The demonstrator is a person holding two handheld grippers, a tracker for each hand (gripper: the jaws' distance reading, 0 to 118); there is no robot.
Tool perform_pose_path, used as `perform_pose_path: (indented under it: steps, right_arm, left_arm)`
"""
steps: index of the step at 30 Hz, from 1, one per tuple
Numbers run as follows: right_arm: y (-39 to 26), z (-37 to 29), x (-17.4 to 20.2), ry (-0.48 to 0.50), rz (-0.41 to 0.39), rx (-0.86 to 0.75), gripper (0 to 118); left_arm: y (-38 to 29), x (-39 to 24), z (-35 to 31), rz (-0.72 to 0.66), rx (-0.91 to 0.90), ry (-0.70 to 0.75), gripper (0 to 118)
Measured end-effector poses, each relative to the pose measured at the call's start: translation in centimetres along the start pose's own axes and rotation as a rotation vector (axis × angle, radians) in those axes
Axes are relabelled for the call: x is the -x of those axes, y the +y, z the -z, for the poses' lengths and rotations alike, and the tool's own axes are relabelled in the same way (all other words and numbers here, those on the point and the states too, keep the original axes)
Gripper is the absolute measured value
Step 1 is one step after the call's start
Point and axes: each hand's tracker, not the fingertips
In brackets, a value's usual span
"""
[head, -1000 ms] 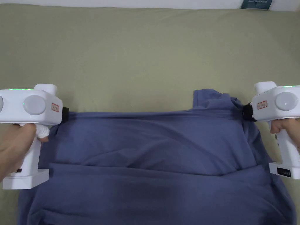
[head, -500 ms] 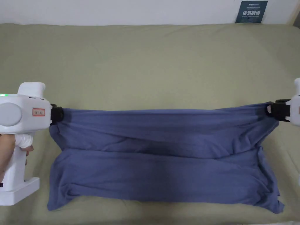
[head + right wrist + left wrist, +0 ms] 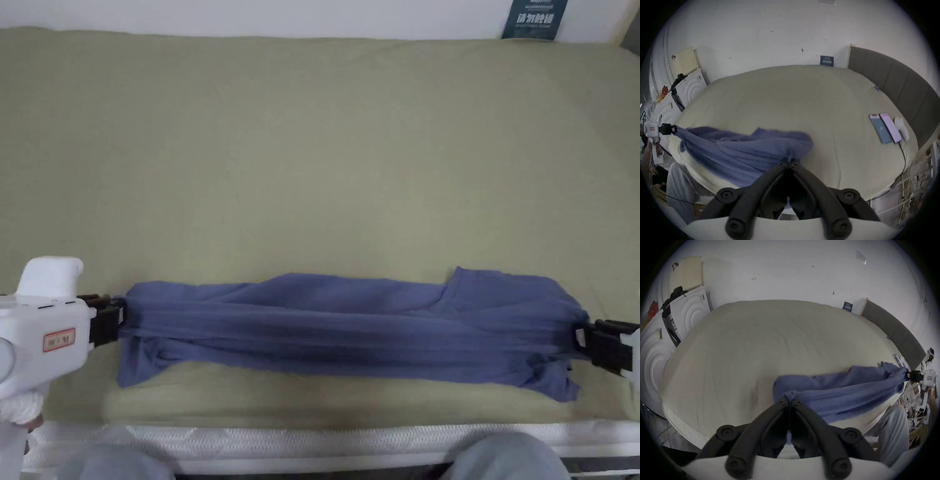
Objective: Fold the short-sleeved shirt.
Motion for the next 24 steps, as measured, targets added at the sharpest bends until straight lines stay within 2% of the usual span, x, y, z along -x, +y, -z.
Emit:
perform_pose_path:
  steps: [4,12,13,14,15,16,17,18,20,22,24]
  right_arm:
    - [-1.1,1.2,0.1,-0.014,0.023,0.025,0]
    - [-1.1,1.3,0.8,-0.042,0.006,0.047,0]
    - [-1.0,1.0,0.8,-0.042,0.005,0.049,0]
    - [-0.9,0.7,1.0,-0.048,0.004,0.048,2]
    - [-0.7,0.4,1.2,-0.055,0.005,0.042,23]
    - [-0.4,-0.1,1.4,-0.06,0.013,0.023,60]
    - [-0.1,-0.6,1.7,-0.071,0.019,0.012,98]
    - [0.2,-1.0,2.1,-0.085,0.023,-0.012,118]
    - [1.2,-2.5,3.1,-0.096,0.027,-0.181,114]
    - [2.4,-3.3,4.2,-0.077,0.018,-0.133,113]
    - [3.3,-4.1,5.4,-0.067,0.025,-0.223,112]
  left_arm:
    - [-0.8,-0.1,1.2,0.019,0.024,0.026,2]
    - [-0.6,-0.4,1.4,0.0,0.042,0.04,2]
    - [-0.6,-0.5,1.3,-0.001,0.038,0.036,3]
    - [-0.6,-0.5,0.9,0.001,0.035,0.037,10]
    - [-0.5,-0.5,0.7,0.003,0.031,0.042,49]
    - [-0.4,-0.5,0.4,0.003,0.017,0.06,90]
    - [-0.3,-0.4,0.4,-0.002,0.019,0.062,115]
    - [-0.2,-0.2,0.4,-0.017,0.03,0.065,118]
    - [0.1,-0.7,-0.9,-0.028,-0.045,0.105,118]
    - [0.8,-1.4,-1.9,-0.034,-0.081,0.104,118]
    - [1.3,-2.3,-2.7,-0.035,-0.13,0.097,116]
